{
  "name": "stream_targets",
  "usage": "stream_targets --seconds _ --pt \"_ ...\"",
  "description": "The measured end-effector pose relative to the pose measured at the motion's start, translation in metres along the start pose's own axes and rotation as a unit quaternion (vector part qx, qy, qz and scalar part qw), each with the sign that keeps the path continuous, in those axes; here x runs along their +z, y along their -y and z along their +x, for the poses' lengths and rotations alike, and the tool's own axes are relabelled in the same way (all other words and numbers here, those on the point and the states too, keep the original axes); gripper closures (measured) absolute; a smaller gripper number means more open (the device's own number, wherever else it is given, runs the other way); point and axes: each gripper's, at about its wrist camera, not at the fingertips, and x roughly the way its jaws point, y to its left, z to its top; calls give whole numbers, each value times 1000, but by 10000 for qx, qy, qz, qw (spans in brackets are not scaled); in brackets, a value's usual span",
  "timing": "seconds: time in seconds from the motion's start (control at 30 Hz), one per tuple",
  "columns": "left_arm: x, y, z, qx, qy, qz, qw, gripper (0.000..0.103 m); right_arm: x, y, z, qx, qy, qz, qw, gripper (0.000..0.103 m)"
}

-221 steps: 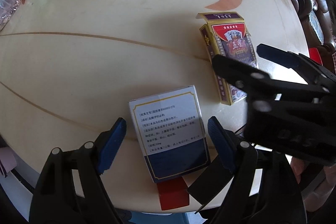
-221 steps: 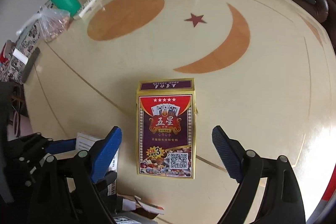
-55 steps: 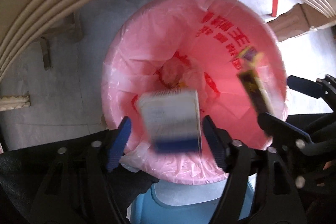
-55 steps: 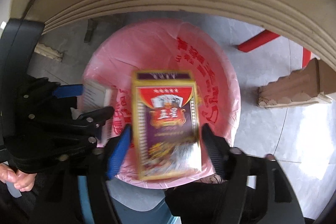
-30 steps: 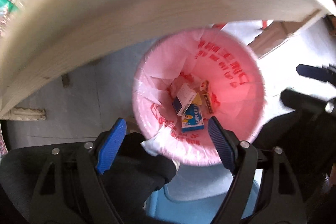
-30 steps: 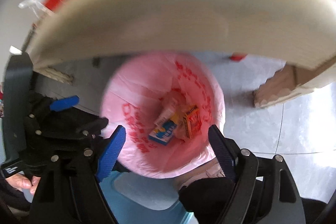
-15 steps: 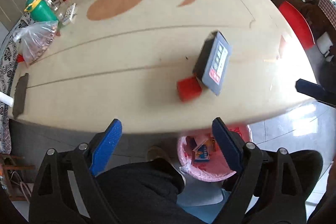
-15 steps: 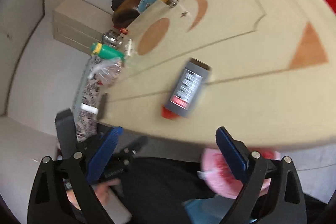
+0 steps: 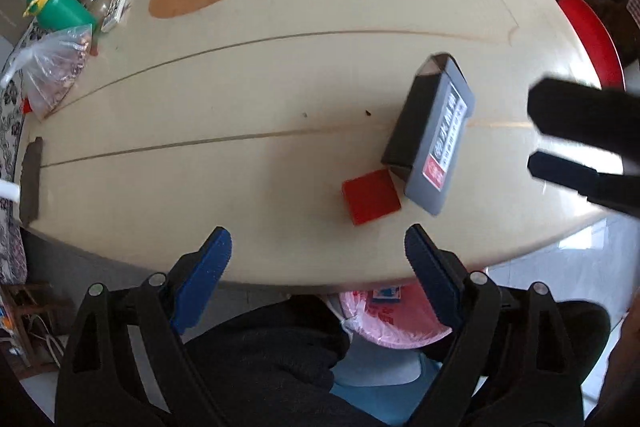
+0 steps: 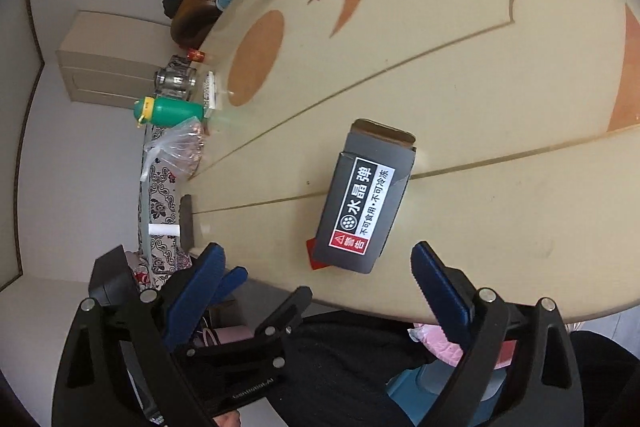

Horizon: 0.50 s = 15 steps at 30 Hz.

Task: Collect trash
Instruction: 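Raise both tools back to the table toward the black box and red cube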

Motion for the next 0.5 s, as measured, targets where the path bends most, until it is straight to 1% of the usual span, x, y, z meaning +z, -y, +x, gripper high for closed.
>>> stream_targets --seconds 0.33,0.5 --pt "11 11 11 -142 -130 57 9998 17 11 7 18 -73 -79 147 9998 11" --pt "15 13 20 -152 -204 46 9997 17 16 10 26 -95 -129 198 9997 11"
